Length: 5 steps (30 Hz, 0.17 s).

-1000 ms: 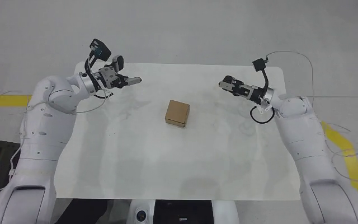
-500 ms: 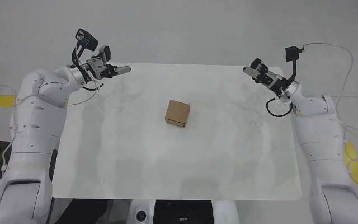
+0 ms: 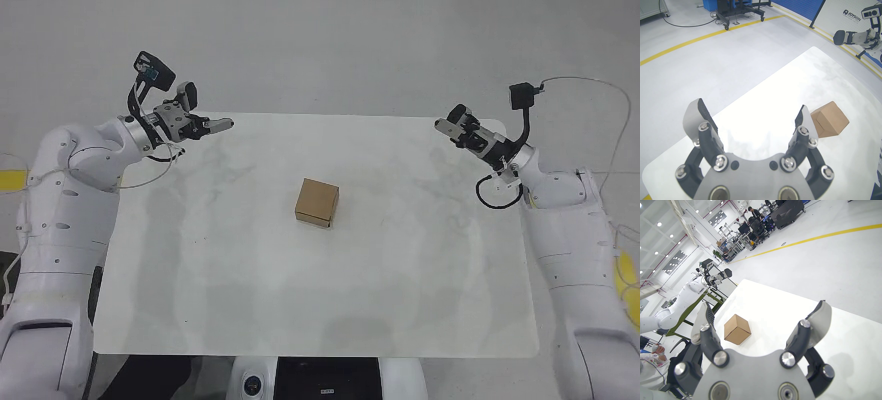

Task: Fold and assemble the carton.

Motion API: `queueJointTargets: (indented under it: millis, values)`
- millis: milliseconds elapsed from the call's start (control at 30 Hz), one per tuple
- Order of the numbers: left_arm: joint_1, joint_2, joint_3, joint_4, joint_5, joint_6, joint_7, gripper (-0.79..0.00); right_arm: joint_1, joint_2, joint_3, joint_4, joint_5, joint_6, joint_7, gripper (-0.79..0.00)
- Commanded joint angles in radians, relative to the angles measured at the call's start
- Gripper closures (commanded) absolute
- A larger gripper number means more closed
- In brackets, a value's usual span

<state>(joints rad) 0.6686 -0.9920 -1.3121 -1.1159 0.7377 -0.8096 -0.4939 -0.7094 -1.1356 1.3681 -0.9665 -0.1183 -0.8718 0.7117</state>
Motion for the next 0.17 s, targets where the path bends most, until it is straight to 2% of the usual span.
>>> queueJointTargets:
  millis: [0, 133]
  values:
    - [0.000, 0.000, 0.000, 0.000, 0.000, 0.000, 0.000, -0.784, 0.000, 0.000, 0.000, 0.000, 0.000, 0.000, 0.000, -0.784]
    - [0.000, 0.000, 0.000, 0.000, 0.000, 0.000, 0.000, -0.784, 0.000, 0.000, 0.000, 0.000, 0.000, 0.000, 0.000, -0.784]
